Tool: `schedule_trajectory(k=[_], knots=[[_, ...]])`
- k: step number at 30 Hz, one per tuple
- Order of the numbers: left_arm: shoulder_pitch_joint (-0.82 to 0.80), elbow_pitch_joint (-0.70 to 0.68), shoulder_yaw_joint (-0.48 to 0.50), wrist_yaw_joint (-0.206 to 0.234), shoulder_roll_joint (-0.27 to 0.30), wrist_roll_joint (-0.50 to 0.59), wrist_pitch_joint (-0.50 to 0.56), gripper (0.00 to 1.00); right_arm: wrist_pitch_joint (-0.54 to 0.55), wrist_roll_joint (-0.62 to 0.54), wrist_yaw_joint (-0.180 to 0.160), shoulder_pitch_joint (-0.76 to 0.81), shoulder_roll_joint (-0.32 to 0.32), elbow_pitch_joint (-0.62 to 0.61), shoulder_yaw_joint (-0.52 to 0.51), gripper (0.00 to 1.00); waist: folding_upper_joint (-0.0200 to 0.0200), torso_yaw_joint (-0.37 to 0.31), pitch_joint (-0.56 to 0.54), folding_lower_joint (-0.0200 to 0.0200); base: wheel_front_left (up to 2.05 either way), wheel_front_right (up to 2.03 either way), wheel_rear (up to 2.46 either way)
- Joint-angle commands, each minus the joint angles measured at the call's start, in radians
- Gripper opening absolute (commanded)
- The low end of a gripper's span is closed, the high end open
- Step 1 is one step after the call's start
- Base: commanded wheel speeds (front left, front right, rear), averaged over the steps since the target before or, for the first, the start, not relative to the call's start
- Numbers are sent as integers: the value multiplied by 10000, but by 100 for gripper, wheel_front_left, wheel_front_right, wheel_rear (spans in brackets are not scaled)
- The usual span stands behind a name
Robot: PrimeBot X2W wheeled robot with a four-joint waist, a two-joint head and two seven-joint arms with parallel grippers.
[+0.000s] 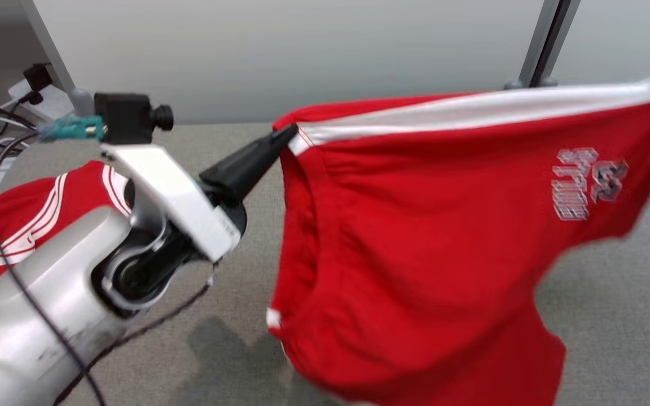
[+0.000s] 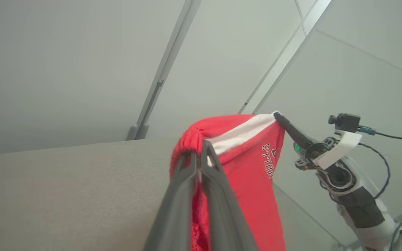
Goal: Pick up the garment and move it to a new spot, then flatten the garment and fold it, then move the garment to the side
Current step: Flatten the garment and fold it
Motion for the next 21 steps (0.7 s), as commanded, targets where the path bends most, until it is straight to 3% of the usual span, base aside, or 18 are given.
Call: schedule_trajectory(k=[1, 4, 10, 14, 21], knots=[[-680, -9, 497, -54, 316, 212, -132, 0, 34, -57, -29, -494, -234, -186, 36, 0, 0, -62, 158, 0, 0, 0, 0], [-1755, 2310, 339, -370, -408, 1544, -798, 0, -84, -524, -29, -2913, 736, 1860, 1243, 0, 0, -272, 363, 0, 0, 0, 0], [-4158, 5854, 74, -958, -1832, 4128, -2717, 0, -3189, -2217, -29, -6568, 1776, 5571, 2120, 0, 0, -317, 737, 0, 0, 0, 0], [-4216, 6889, -589, -1187, -2380, 5085, -2950, 0, -3386, -2398, -29, -6900, 2050, 7316, 3394, 0, 0, -392, 1042, 0, 0, 0, 0], [-2445, 6292, -2174, -1208, -2736, 6613, -2992, 0, -3722, -1672, -29, -5508, 2176, 8800, 4822, 0, 0, -519, 2113, 0, 0, 0, 0]])
